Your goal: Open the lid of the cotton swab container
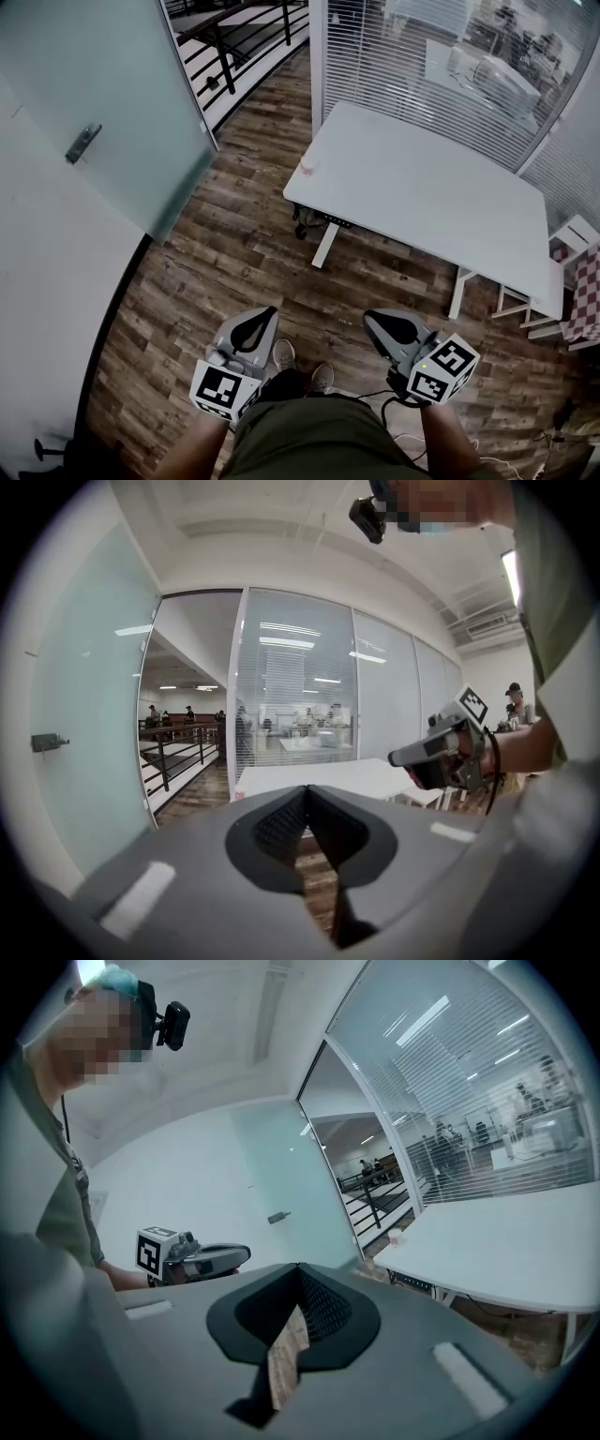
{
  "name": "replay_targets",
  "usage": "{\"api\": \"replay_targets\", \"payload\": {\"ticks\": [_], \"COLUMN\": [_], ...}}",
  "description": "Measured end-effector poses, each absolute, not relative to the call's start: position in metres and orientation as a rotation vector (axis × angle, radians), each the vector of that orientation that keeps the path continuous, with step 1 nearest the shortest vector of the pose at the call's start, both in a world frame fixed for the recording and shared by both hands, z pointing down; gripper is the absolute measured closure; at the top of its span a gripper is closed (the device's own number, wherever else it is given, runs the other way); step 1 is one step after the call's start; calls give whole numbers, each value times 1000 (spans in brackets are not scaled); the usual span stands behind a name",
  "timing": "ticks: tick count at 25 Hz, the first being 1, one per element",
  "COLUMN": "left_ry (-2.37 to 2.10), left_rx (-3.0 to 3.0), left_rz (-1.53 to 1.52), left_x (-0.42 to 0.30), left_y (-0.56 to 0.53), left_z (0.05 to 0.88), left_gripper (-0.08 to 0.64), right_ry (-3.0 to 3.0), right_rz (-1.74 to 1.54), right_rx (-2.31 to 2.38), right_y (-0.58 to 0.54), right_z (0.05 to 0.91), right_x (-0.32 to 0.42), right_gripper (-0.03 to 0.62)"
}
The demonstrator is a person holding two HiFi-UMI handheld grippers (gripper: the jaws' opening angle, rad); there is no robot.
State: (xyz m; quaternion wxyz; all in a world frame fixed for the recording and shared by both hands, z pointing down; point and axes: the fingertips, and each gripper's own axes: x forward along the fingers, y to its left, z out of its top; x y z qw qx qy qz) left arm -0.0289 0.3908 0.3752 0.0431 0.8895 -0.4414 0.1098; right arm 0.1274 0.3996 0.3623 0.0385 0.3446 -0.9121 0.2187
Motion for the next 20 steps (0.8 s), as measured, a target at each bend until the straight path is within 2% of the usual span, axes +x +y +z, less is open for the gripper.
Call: {"api": "replay_targets", "payload": {"ticks": [20], "left_ry": [-1351], "left_rx": [2707], "left_rz": [321], "left_x": [-24], "left_y": [347], "left_z": [387], "left_gripper": [552], "right_ry": [-2747], "right_rz": [694], "right_rx": [1048], "right_y": [354], "right_z": [385], "right_x": [130], "right_gripper": [583]}}
